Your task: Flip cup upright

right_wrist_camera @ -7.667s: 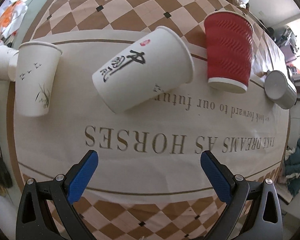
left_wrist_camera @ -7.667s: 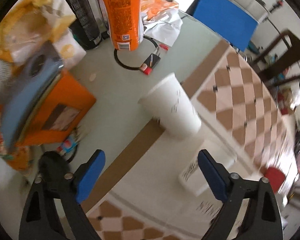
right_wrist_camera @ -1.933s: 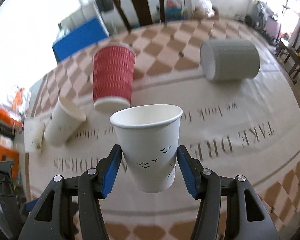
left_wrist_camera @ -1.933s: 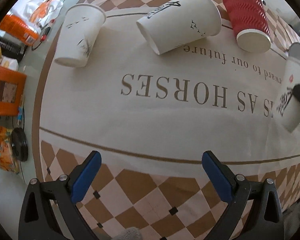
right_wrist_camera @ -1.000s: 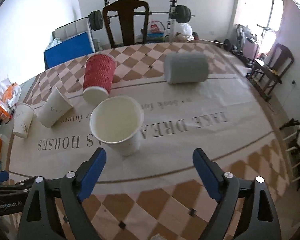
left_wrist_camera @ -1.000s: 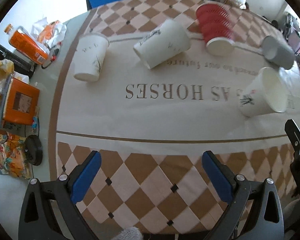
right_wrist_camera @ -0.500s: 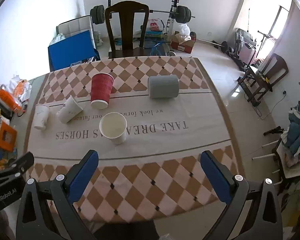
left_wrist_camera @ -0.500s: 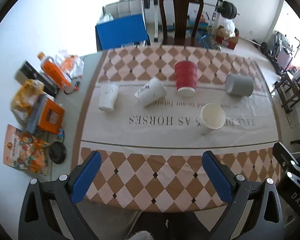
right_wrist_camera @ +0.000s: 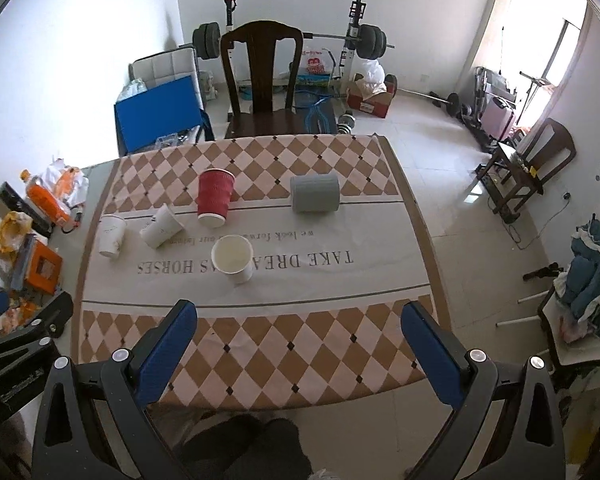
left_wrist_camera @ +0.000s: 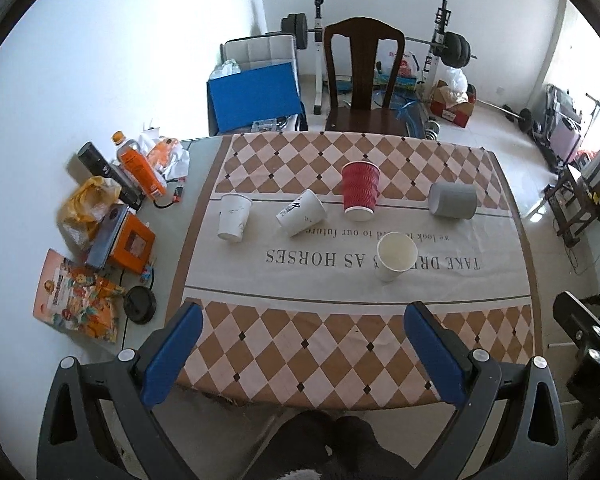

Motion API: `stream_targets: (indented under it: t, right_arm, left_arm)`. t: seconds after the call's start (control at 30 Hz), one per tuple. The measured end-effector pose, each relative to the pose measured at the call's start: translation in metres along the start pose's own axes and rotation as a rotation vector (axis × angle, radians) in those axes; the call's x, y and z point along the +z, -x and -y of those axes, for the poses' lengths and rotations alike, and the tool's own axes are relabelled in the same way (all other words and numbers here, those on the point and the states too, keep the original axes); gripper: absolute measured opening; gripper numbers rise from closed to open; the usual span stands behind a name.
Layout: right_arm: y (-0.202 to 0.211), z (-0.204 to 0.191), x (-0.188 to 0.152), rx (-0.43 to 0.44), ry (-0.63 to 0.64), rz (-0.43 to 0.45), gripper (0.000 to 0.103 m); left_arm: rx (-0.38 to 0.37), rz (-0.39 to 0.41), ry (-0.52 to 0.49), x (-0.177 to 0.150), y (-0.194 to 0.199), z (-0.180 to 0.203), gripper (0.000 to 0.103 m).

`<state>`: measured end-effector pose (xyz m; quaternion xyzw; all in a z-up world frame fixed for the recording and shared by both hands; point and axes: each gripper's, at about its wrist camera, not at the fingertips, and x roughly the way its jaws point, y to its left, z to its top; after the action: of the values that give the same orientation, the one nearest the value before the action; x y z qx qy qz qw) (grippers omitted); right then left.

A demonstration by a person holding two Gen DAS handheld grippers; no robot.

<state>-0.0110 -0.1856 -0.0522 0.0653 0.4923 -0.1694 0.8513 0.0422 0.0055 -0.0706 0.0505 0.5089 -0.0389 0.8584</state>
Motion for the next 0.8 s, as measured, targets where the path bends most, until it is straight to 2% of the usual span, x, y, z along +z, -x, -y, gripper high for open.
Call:
stream_targets:
  t: [0.23,0.8]
  right_arm:
    - [0.024,0.004,0.000,0.009,0.001,0.022,0.103]
    - [0.029,0.008,-0.001,0.014,-0.006,0.022,0.103]
  left_arm:
    - [0.016,0.013,0.029,-0.002,0.018,-0.005,0.103]
    - [0.014,0.040,0.027,-0.004,0.037,-0.003,0.103]
